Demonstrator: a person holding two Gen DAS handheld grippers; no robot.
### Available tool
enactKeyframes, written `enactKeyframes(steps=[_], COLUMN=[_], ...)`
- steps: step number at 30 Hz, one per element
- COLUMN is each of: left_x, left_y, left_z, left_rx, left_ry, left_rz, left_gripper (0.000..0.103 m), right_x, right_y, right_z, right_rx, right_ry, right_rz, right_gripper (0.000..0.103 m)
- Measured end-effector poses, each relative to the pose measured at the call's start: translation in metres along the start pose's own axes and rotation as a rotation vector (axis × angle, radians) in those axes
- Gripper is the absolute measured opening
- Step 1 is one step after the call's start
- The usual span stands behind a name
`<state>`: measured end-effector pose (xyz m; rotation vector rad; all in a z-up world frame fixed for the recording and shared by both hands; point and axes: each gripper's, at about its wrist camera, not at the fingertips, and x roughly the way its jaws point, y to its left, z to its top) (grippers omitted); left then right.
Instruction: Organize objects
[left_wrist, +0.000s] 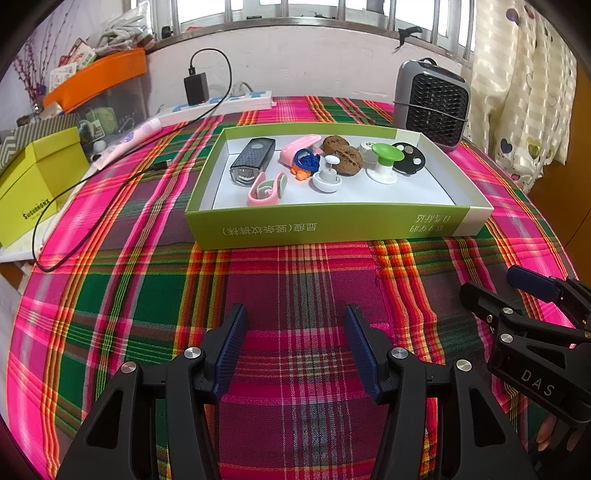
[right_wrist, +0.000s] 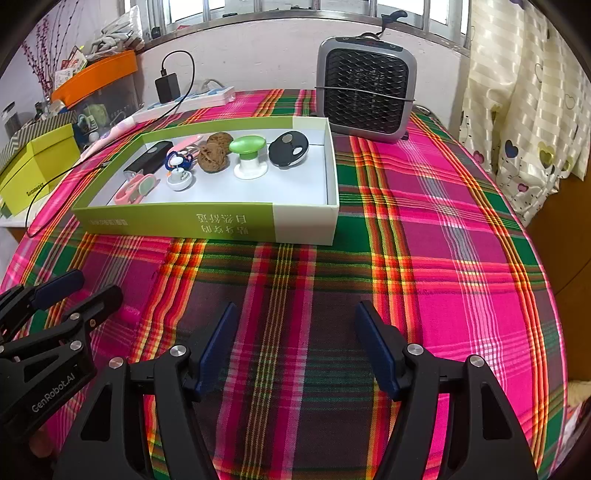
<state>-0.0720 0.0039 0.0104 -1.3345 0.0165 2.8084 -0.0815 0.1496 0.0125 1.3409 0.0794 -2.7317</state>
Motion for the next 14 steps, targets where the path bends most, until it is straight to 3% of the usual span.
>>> enactKeyframes(steps=[14], left_x=[0.0], left_y=[0.0011], left_z=[-0.0001], left_rx=[-0.002], left_ry=[0.0], left_rz=[0.001], left_gripper=[0.053], right_x=[0.0002], right_y=[0.0], right_z=[0.0], right_rx=[0.001], right_ry=[0.0], right_rz=[0.0], right_gripper=[0.068])
